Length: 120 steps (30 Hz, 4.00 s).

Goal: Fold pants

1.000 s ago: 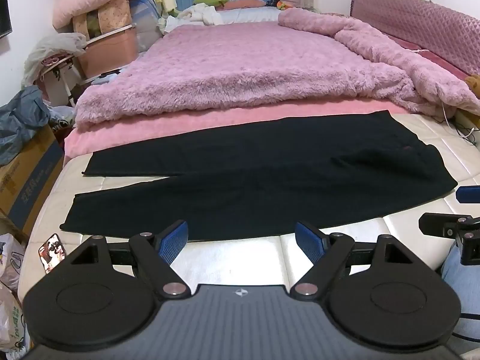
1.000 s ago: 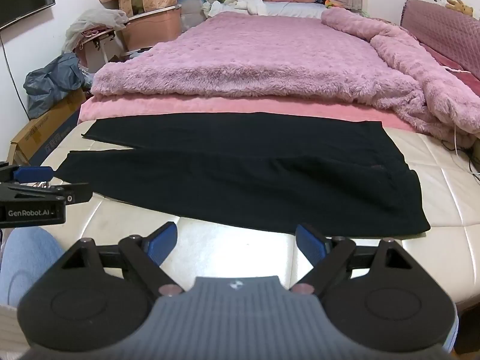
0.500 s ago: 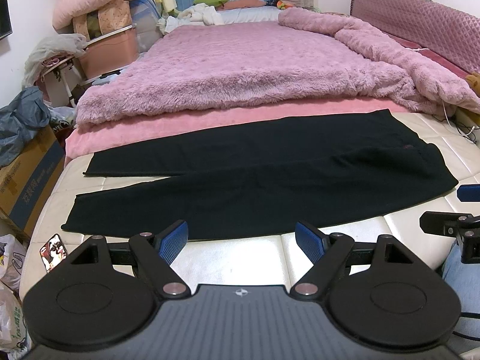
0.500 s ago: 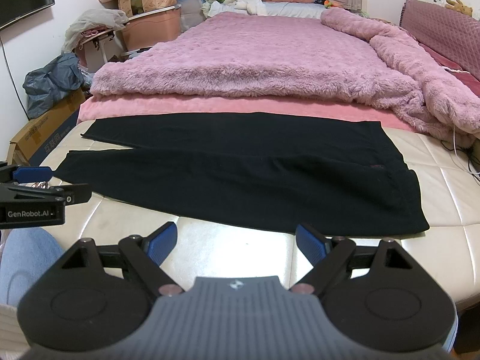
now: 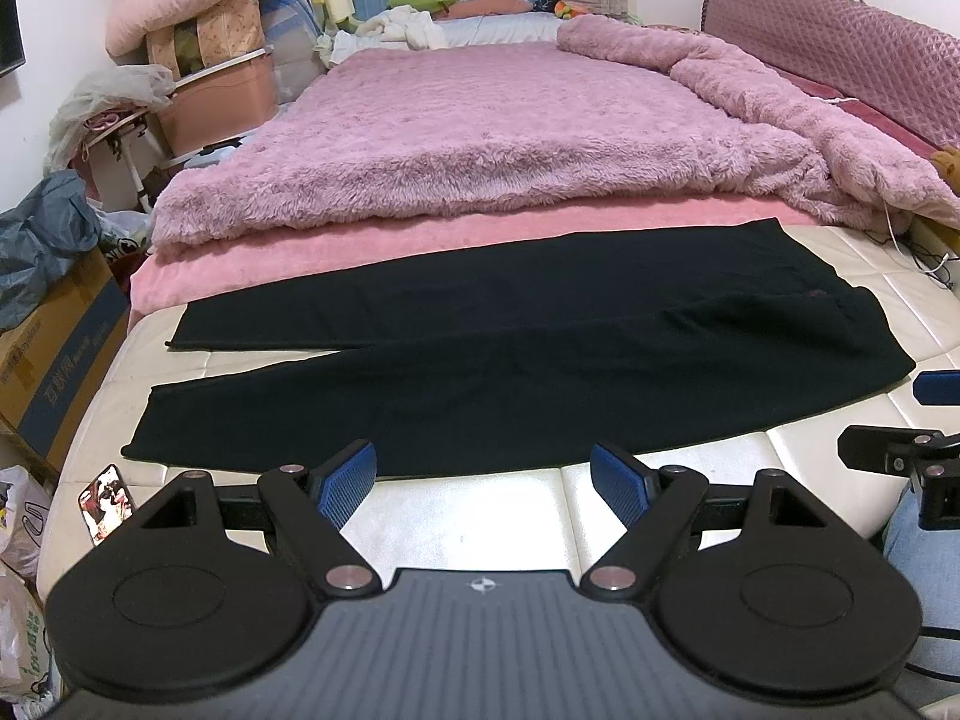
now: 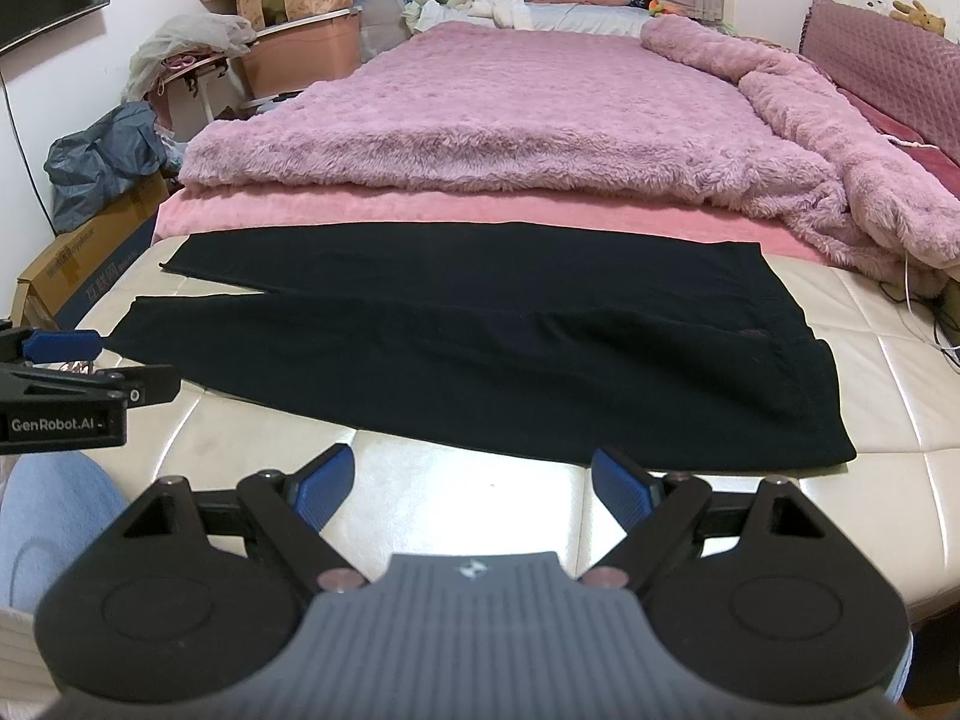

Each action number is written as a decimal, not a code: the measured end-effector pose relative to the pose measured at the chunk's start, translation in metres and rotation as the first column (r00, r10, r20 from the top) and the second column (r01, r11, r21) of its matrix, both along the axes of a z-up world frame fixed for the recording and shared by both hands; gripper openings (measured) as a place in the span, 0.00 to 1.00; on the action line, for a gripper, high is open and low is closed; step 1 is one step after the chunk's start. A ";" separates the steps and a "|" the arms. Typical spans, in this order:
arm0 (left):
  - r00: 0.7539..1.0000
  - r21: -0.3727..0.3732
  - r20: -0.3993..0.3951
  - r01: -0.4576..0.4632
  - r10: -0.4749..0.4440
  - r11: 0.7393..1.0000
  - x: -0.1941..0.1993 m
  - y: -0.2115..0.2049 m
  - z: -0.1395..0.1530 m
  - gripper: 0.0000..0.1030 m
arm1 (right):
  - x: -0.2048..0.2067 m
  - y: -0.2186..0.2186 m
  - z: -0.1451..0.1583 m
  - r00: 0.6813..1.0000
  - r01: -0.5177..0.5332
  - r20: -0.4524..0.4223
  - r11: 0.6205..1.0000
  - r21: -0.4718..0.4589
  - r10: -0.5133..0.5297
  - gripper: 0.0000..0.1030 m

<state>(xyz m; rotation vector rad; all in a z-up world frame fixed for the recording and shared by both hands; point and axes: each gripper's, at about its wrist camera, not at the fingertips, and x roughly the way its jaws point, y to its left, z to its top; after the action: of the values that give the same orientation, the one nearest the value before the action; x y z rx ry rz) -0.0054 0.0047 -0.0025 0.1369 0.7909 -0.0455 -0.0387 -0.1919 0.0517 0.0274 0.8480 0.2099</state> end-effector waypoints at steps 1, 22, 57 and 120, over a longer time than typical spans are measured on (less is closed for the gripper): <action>1.000 0.000 0.000 0.000 0.000 1.000 0.000 0.000 0.000 0.92 | 0.000 0.000 0.000 1.000 0.000 -0.001 1.000 -0.001 0.000 0.80; 1.000 0.002 0.000 0.000 0.000 1.000 0.000 0.000 0.000 0.92 | 0.000 0.003 -0.002 1.000 -0.007 -0.008 1.000 -0.009 0.007 0.80; 0.999 0.026 0.013 0.041 -0.041 0.999 0.010 0.017 -0.012 0.83 | 0.003 -0.011 -0.005 1.000 -0.009 0.030 1.000 0.013 0.009 0.80; 0.875 0.594 -0.357 0.483 -0.327 0.644 0.091 0.086 -0.175 0.12 | 0.100 -0.162 -0.178 0.811 -0.558 -0.313 0.492 -0.668 0.494 0.23</action>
<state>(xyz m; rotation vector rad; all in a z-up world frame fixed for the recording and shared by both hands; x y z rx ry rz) 0.0855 0.0910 -0.1777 1.0301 0.9576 -0.2113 0.0617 -0.3536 -0.1261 -1.0382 0.9542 0.4356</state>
